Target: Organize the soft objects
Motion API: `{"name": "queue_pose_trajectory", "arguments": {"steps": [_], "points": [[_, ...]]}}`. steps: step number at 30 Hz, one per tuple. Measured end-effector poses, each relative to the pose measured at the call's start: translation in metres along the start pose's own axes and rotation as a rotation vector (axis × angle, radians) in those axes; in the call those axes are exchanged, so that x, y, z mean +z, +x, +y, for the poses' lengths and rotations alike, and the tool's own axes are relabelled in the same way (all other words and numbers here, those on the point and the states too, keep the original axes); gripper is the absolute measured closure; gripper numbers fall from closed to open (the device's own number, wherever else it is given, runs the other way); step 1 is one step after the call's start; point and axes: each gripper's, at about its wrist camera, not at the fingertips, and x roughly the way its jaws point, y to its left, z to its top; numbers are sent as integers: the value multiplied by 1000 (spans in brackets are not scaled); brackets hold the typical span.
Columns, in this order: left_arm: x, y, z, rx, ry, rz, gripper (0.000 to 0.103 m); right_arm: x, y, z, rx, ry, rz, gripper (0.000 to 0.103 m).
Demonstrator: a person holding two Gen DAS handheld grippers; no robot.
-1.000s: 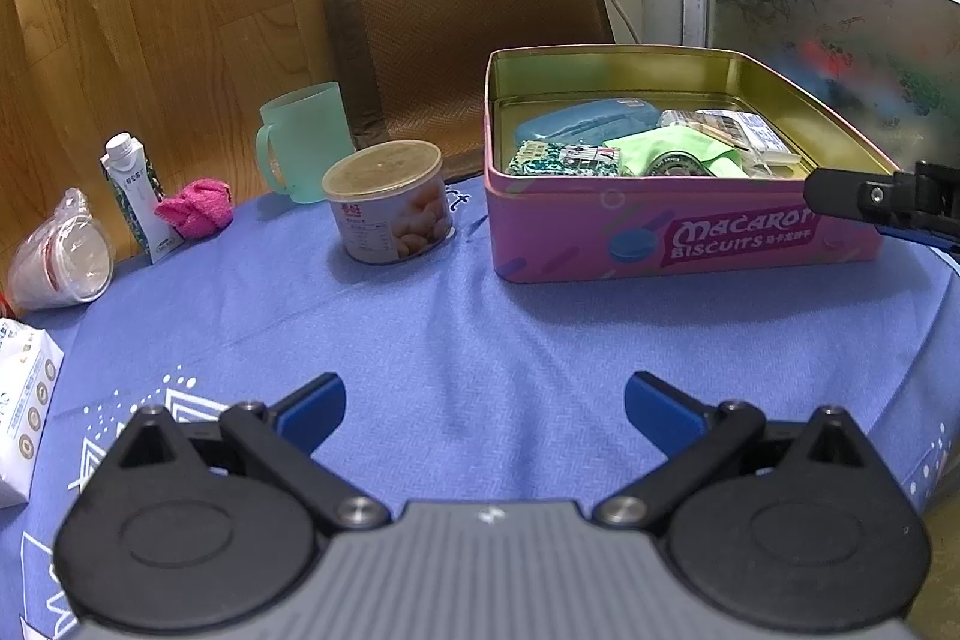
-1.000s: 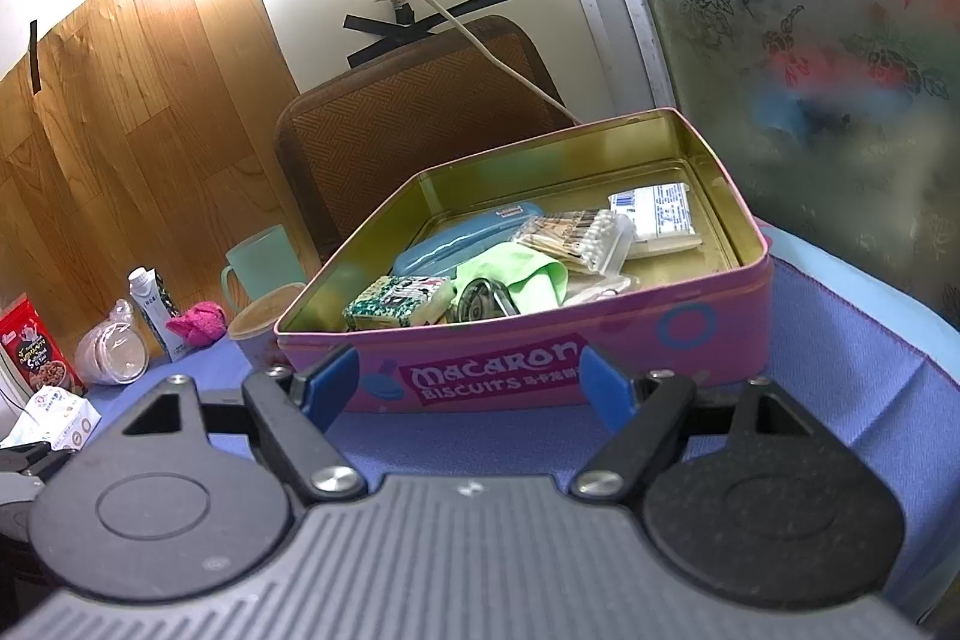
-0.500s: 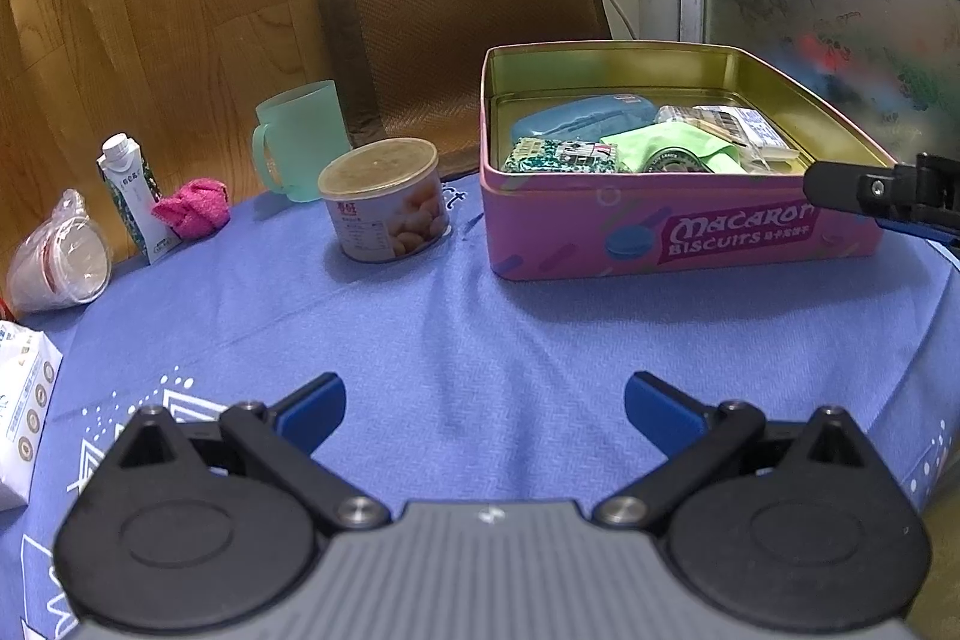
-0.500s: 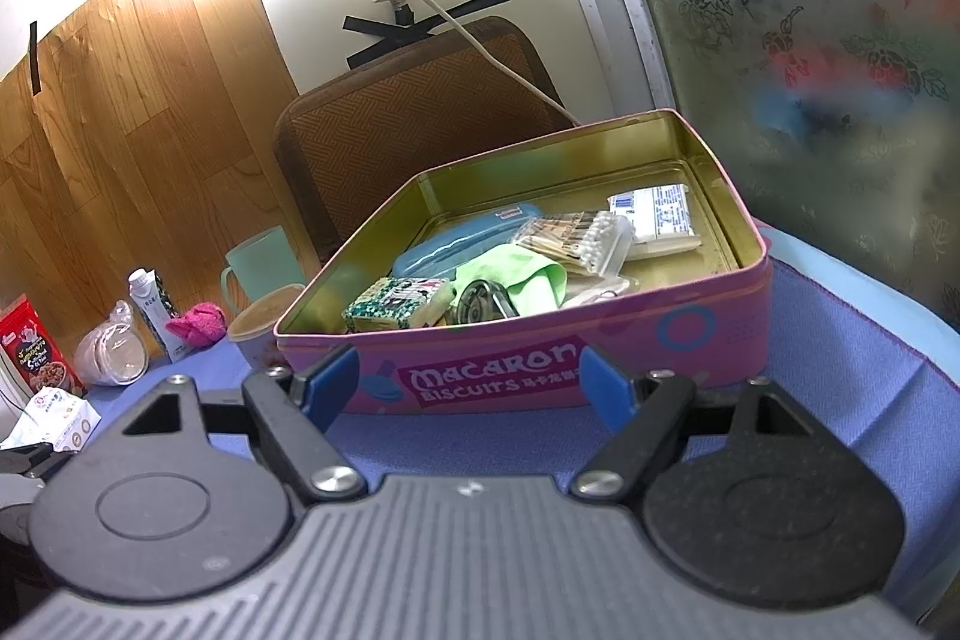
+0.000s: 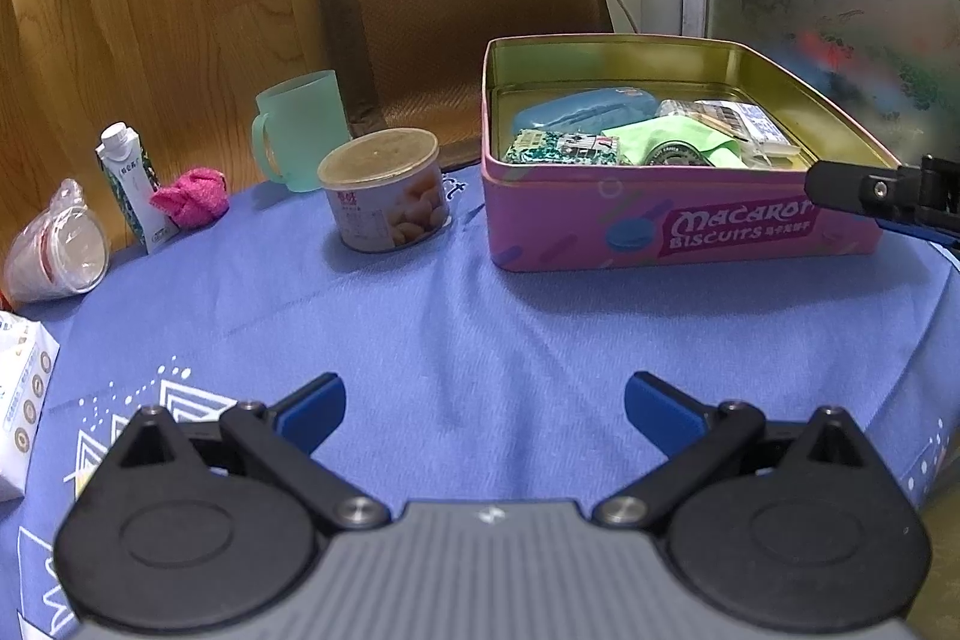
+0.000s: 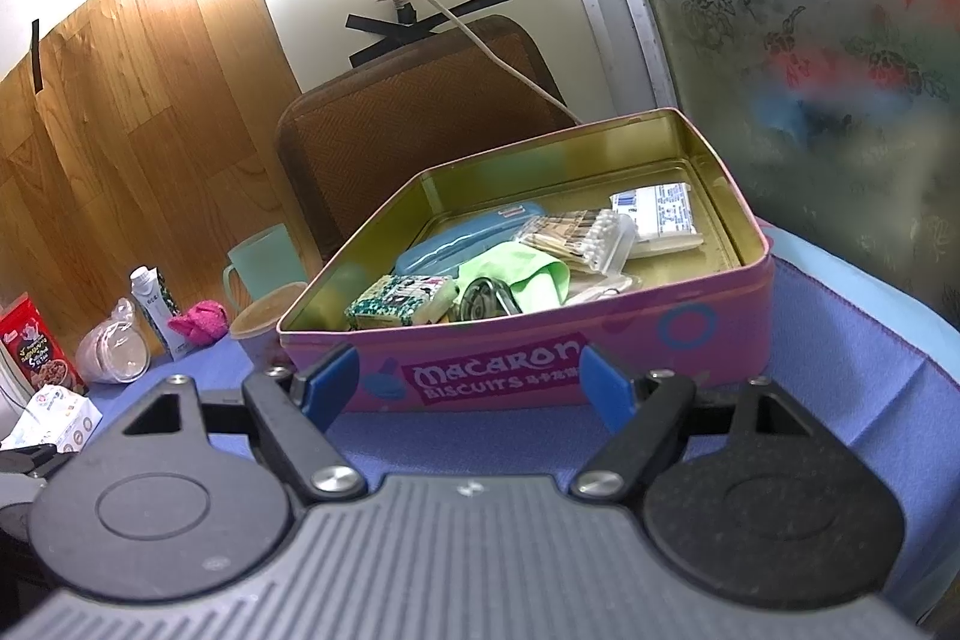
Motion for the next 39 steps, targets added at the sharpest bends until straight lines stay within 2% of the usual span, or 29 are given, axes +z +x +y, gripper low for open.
{"name": "queue_pose_trajectory", "arguments": {"steps": [30, 39], "points": [[0, 0, 5, -9, -20, 0, 0, 0, 1, 0, -2, 1, 3, 20], [-1, 4, 6, 24, -16, 15, 0, -1, 2, 0, -3, -2, 7, 20]]}}
